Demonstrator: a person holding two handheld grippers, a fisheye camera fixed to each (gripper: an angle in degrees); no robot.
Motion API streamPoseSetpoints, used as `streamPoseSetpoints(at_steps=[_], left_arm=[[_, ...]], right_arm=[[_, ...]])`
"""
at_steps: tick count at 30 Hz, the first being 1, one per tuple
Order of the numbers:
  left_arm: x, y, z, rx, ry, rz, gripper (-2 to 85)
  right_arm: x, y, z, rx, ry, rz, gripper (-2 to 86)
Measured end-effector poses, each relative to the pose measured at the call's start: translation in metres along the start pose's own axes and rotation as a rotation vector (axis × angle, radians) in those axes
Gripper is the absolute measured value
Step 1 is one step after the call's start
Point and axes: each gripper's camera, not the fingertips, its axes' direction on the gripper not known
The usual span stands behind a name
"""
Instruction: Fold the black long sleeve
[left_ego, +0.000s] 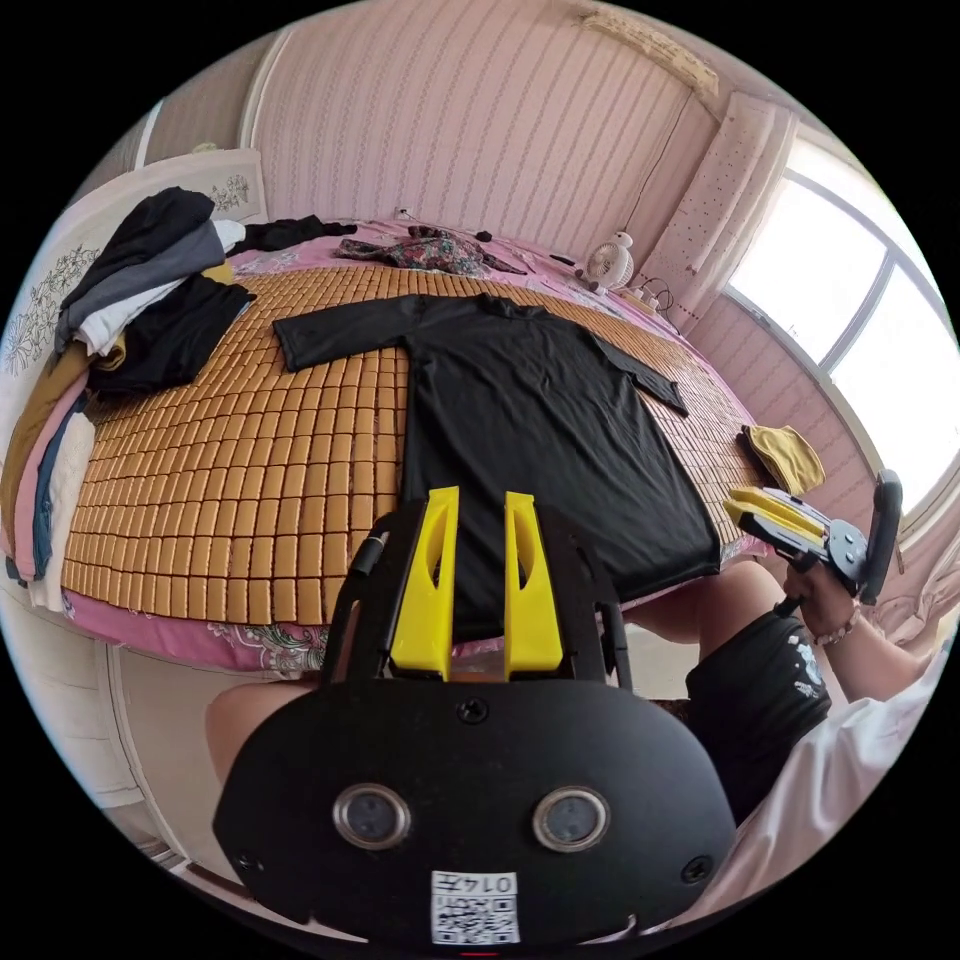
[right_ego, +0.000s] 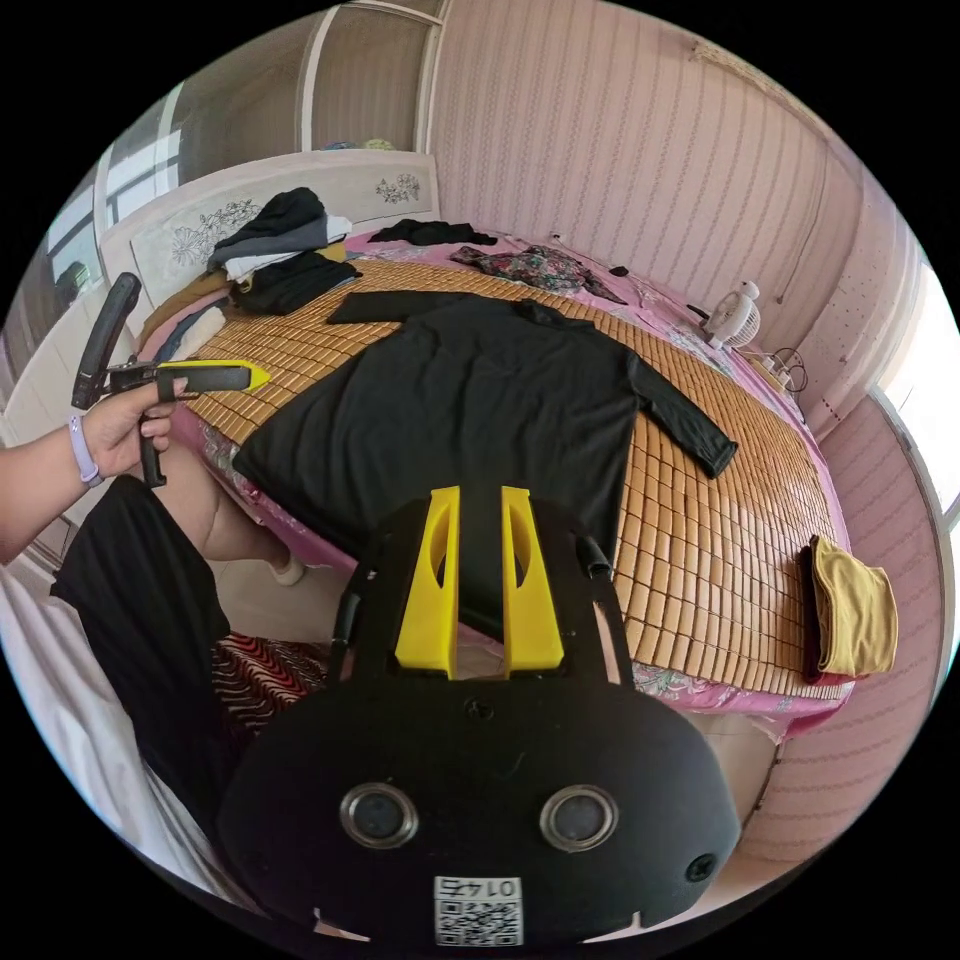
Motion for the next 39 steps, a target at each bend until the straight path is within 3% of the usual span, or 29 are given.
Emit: streamPoseSetpoints(at_steps=[8, 15, 26, 36, 39], left_arm=[[-0.086, -0.018, -0.048, 0.135, 0.015, -0.196, 6.2], [-0.166, -0.067, -0.055, 0.151, 0.067, -0.305, 5.8], [-0.238, -0.168, -0.021, 0.092, 0.014, -0.324, 5.9], [-0.257, -0.208, 0.015, 0.012, -0.089, -0.311, 5.4], [-0.259, -0.208, 0.022, -0.016, -0.072, -0.341, 4.7]], right_arm=[[-0.052, -0.029, 0.079, -0.059, -0.274, -0.208, 8.0], [-0.064, -0.124, 0.183, -0.084, -0.456, -0.265, 9.1], [-0.122, -0.274, 0.353, -0.091, -0.395, -0.506, 9.2], [-0.151, -0.326, 0.472, -0.066, -0.233, -0.502, 9.2], [-0.149, -0.347, 0.495, -0.075, -0.323, -0.453, 9.1]])
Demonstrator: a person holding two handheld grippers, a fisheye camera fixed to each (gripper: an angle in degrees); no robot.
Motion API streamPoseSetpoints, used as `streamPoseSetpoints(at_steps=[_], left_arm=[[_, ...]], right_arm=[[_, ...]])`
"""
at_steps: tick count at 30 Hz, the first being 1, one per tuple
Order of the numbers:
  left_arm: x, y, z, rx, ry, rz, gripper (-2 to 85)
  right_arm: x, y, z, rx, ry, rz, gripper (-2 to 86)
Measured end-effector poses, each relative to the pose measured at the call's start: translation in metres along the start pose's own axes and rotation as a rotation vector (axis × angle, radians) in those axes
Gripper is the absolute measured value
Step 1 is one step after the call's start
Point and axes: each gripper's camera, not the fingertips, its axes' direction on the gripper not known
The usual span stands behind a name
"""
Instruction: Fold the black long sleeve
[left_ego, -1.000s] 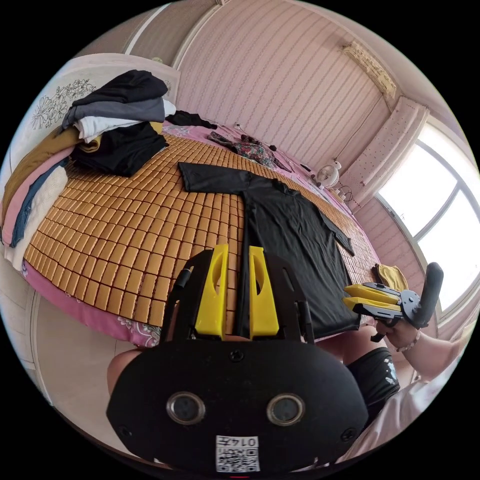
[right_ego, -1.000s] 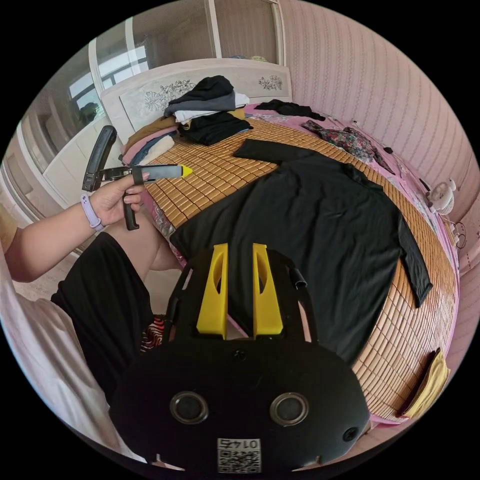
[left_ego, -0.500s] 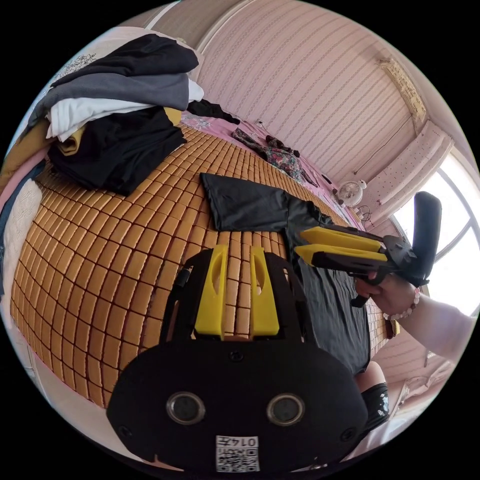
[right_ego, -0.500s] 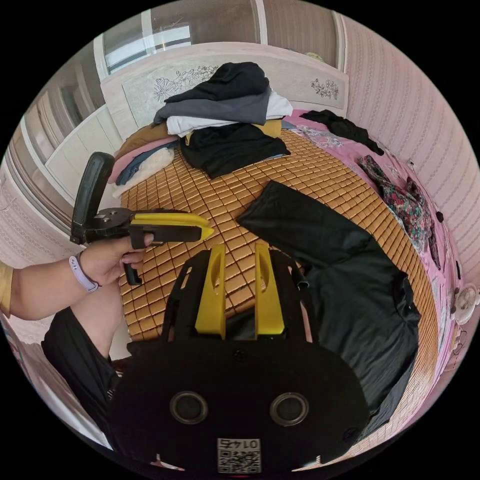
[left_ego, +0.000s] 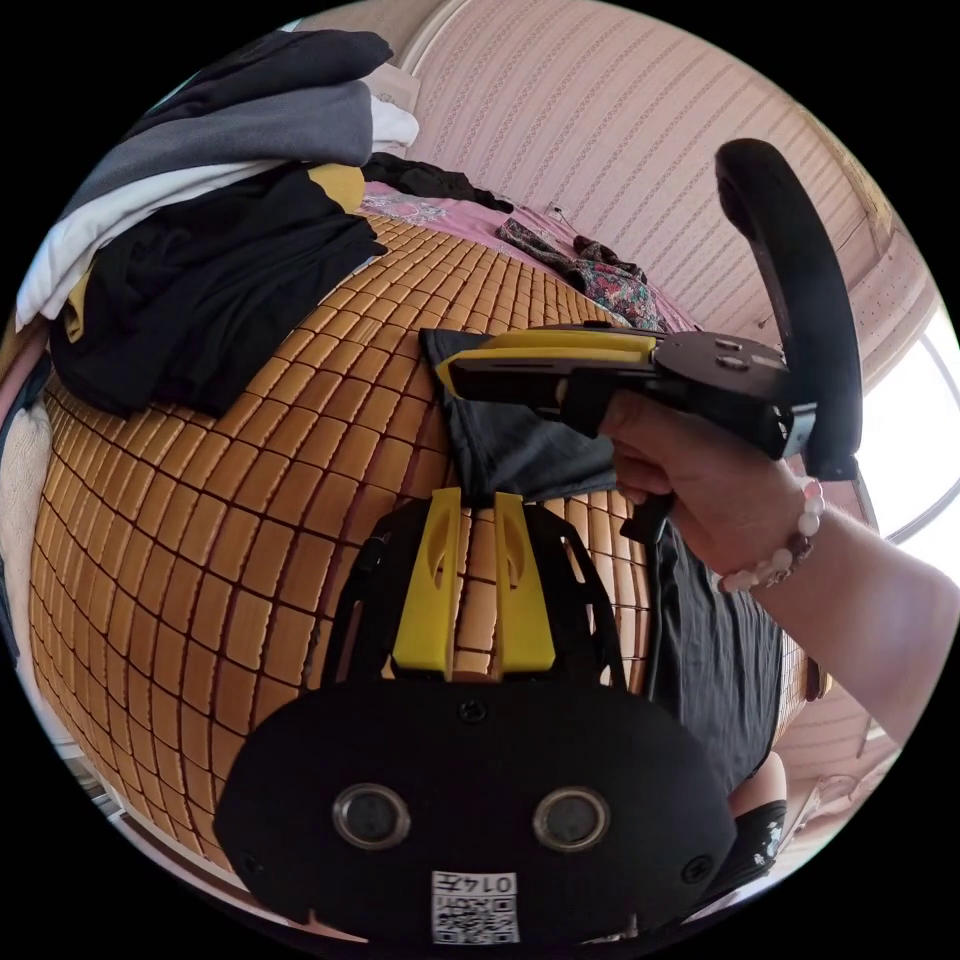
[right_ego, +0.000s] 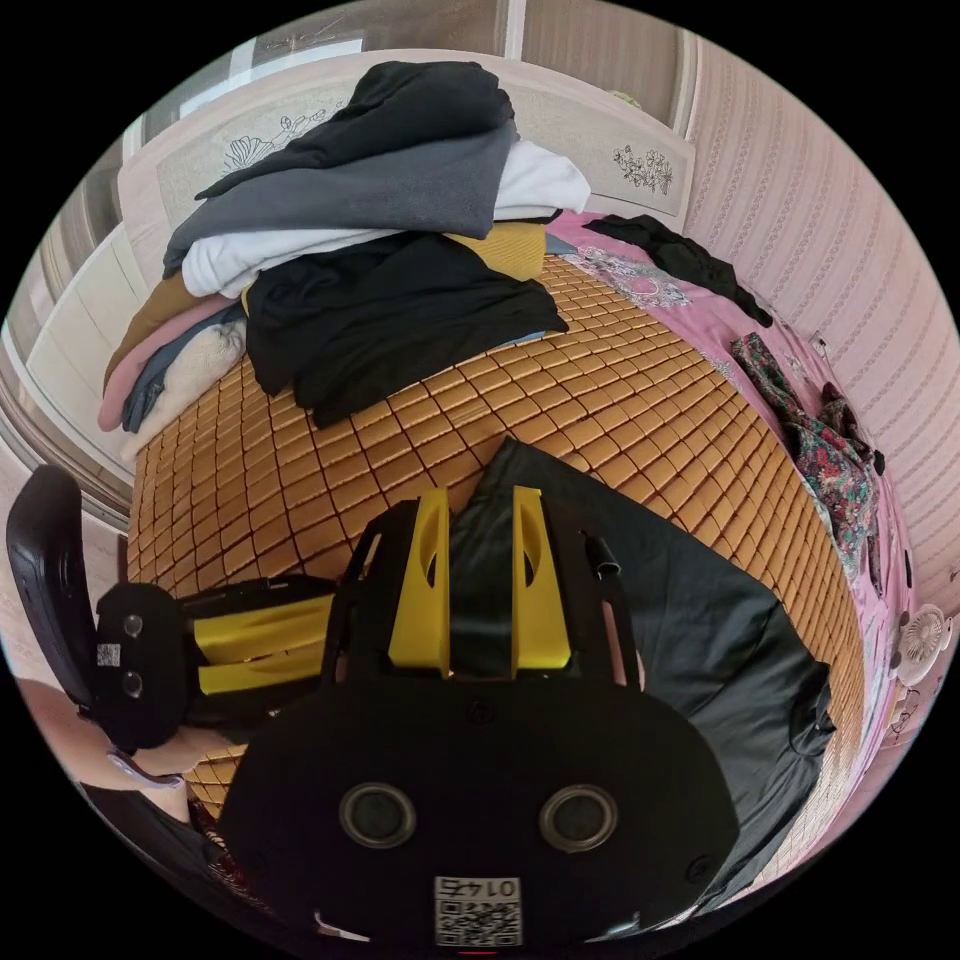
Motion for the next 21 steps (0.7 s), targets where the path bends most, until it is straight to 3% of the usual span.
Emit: streamPoseSetpoints(at_steps=[6, 14, 17, 21], left_arm=[[0.008, 0.002, 0.000, -0.003, -0.049, 0.013, 3.2], [0.014, 0.009, 0.001, 0.003, -0.054, 0.015, 0.5], [0.029, 0.008, -0.001, 0.008, -0.100, 0.068, 0.4], [0.068, 0.005, -0.032, 0.107, -0.008, 0.150, 0.3]], right_arm=[[0.038, -0.021, 0.032, -0.054, -0.023, 0.102, 8.6], [0.076, -0.028, 0.010, -0.045, 0.045, 0.127, 4.6], [0.120, -0.021, -0.028, 0.062, -0.064, 0.224, 2.3], [0.197, 0.026, -0.138, 0.326, -0.199, 0.383, 1.5]])
